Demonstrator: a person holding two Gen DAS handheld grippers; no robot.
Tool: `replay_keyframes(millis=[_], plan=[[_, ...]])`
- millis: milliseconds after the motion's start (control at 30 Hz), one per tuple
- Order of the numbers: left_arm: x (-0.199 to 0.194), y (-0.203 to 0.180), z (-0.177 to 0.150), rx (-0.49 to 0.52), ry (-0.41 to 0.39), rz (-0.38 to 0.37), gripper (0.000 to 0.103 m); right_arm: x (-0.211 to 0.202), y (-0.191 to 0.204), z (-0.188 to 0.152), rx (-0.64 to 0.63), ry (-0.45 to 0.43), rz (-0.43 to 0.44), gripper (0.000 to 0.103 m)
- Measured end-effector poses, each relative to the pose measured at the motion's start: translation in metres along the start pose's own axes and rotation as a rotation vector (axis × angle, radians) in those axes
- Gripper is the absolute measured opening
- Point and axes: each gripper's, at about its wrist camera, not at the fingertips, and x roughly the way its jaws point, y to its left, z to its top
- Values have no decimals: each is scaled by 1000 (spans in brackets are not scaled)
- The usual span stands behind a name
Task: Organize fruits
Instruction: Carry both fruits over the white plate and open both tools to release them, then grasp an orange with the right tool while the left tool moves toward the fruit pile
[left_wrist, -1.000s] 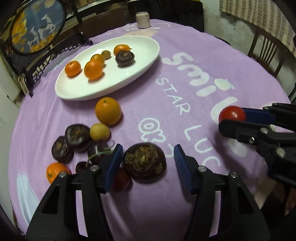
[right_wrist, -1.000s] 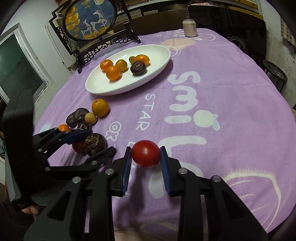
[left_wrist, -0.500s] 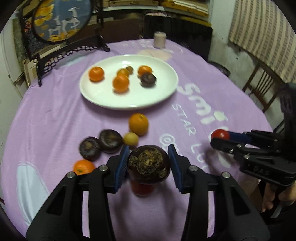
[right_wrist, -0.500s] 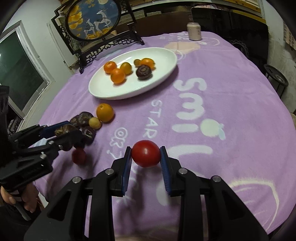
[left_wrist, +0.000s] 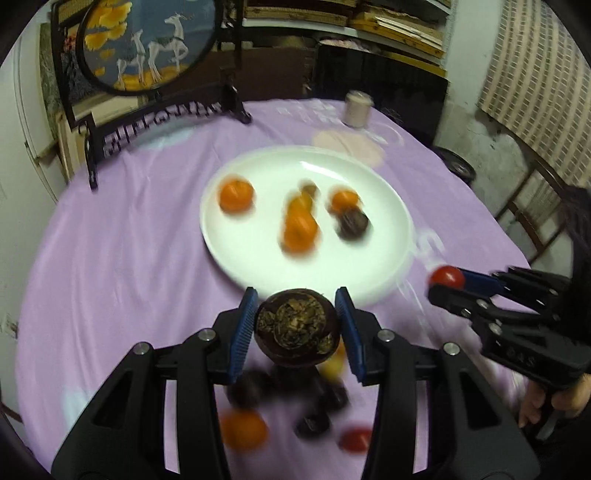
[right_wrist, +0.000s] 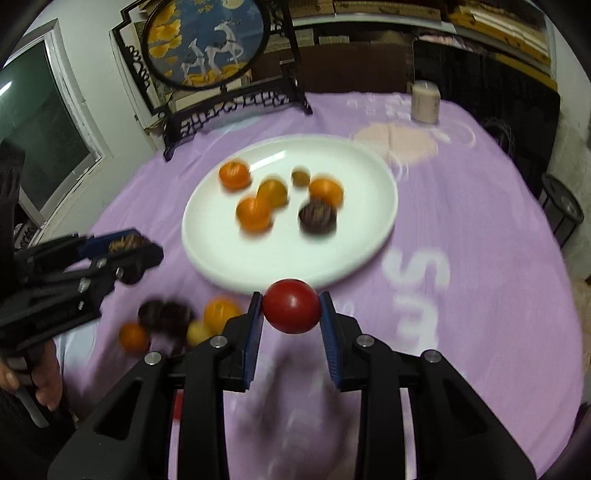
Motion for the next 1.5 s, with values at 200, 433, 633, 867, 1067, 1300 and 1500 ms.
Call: replay_keyframes(millis=[200, 433, 633, 867, 1067, 1300, 1500], plan=[[64, 30, 74, -75, 34, 59, 44, 36, -6, 65, -40, -34, -56, 31], [100, 38, 85, -112, 84, 33, 44, 78, -38, 71, 11, 38, -119, 31], [102, 36, 85, -108, 81, 23, 46, 82, -34, 73, -5, 18, -128, 52], [33, 32, 69, -100, -16, 4, 61, 36, -18, 58, -26, -29, -104, 53], [-39, 36, 2, -120, -99, 2, 68, -17, 6, -1, -39, -54, -27, 54], [-59, 55, -67, -196, -59, 18, 69, -35, 34, -42, -81, -20, 12, 54], [-59, 60, -98, -213, -9, 10, 69, -11, 47, -48, -74, 17, 44, 54]])
